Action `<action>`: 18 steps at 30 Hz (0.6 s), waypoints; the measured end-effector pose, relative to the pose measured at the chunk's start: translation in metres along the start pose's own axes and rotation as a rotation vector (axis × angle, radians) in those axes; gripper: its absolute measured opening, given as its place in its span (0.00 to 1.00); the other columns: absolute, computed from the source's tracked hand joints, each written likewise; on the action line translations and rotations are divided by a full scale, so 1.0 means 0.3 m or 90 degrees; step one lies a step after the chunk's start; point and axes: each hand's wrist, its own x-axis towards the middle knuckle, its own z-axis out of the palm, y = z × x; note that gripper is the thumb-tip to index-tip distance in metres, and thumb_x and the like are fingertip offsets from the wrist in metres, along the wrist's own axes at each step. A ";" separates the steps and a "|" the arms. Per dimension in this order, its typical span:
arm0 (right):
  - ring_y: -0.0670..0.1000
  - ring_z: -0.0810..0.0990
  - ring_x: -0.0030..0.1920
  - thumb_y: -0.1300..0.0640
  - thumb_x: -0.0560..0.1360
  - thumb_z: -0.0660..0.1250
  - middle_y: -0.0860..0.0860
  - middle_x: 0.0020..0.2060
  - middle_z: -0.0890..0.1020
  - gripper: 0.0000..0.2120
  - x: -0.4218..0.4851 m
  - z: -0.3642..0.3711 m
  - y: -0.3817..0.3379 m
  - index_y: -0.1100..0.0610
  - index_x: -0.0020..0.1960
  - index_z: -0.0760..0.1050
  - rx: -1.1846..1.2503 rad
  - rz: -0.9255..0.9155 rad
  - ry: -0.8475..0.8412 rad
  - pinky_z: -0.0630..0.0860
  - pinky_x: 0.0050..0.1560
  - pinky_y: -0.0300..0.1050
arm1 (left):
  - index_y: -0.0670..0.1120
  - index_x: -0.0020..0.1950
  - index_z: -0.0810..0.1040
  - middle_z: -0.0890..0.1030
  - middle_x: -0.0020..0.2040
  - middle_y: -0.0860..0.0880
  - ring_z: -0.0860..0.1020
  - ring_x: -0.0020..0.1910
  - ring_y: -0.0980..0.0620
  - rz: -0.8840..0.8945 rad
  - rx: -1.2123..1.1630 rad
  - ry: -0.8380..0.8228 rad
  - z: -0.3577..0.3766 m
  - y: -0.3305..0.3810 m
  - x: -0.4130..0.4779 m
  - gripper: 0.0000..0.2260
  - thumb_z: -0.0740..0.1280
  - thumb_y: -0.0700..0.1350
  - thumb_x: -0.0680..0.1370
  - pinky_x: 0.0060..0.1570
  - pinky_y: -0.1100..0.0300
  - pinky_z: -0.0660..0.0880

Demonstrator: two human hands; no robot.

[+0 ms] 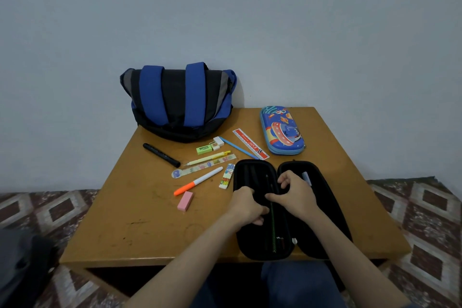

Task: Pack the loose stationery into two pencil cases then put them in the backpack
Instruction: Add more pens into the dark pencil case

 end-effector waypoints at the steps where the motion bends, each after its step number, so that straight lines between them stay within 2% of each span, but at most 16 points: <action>1: 0.47 0.74 0.44 0.49 0.64 0.77 0.48 0.43 0.74 0.20 0.000 0.004 -0.002 0.54 0.47 0.69 -0.002 -0.002 0.000 0.72 0.43 0.44 | 0.38 0.74 0.58 0.81 0.42 0.42 0.78 0.28 0.55 -0.002 -0.004 0.000 -0.006 -0.001 -0.002 0.30 0.68 0.38 0.76 0.35 0.64 0.80; 3: 0.47 0.74 0.44 0.50 0.65 0.76 0.48 0.43 0.74 0.20 -0.002 0.003 0.001 0.54 0.47 0.69 0.000 -0.004 0.003 0.71 0.43 0.44 | 0.37 0.73 0.60 0.81 0.41 0.42 0.79 0.29 0.55 0.009 -0.030 0.007 -0.022 0.000 -0.003 0.29 0.68 0.37 0.76 0.36 0.64 0.80; 5: 0.48 0.74 0.44 0.49 0.65 0.77 0.48 0.42 0.74 0.20 -0.002 0.002 0.002 0.54 0.48 0.69 0.010 -0.006 -0.003 0.70 0.42 0.43 | 0.38 0.71 0.66 0.82 0.44 0.42 0.79 0.32 0.54 0.043 -0.055 0.029 -0.067 0.001 -0.006 0.24 0.67 0.36 0.76 0.39 0.63 0.79; 8: 0.48 0.74 0.44 0.48 0.64 0.77 0.47 0.41 0.73 0.22 0.001 -0.003 0.008 0.54 0.48 0.69 0.034 -0.004 -0.019 0.68 0.38 0.40 | 0.42 0.63 0.75 0.81 0.47 0.45 0.80 0.39 0.54 0.101 -0.018 0.138 -0.180 -0.013 0.003 0.15 0.66 0.38 0.77 0.43 0.62 0.79; 11: 0.48 0.74 0.43 0.47 0.64 0.77 0.46 0.40 0.72 0.22 -0.001 -0.004 0.009 0.54 0.48 0.69 0.039 -0.009 -0.022 0.67 0.37 0.38 | 0.45 0.57 0.80 0.81 0.48 0.49 0.77 0.44 0.55 0.130 0.128 0.306 -0.298 -0.060 0.044 0.10 0.66 0.43 0.77 0.42 0.64 0.75; 13: 0.48 0.74 0.43 0.47 0.64 0.77 0.46 0.40 0.72 0.22 -0.003 -0.006 0.007 0.54 0.48 0.69 0.037 -0.013 -0.022 0.67 0.37 0.36 | 0.46 0.56 0.81 0.81 0.53 0.49 0.77 0.47 0.54 0.139 0.275 0.376 -0.362 -0.102 0.081 0.09 0.65 0.43 0.77 0.41 0.64 0.74; 15: 0.47 0.73 0.44 0.47 0.64 0.77 0.46 0.40 0.72 0.22 -0.003 -0.008 0.006 0.54 0.48 0.69 0.038 -0.013 -0.023 0.66 0.38 0.34 | 0.46 0.56 0.80 0.78 0.56 0.46 0.75 0.54 0.50 0.145 0.386 0.412 -0.412 -0.137 0.117 0.10 0.65 0.43 0.77 0.45 0.58 0.75; 18: 0.47 0.73 0.44 0.47 0.64 0.77 0.46 0.40 0.72 0.22 -0.003 -0.009 0.007 0.54 0.48 0.69 0.044 -0.010 -0.022 0.66 0.38 0.33 | 0.43 0.62 0.76 0.76 0.59 0.44 0.72 0.60 0.46 0.143 0.433 0.416 -0.452 -0.157 0.153 0.14 0.64 0.40 0.77 0.49 0.55 0.74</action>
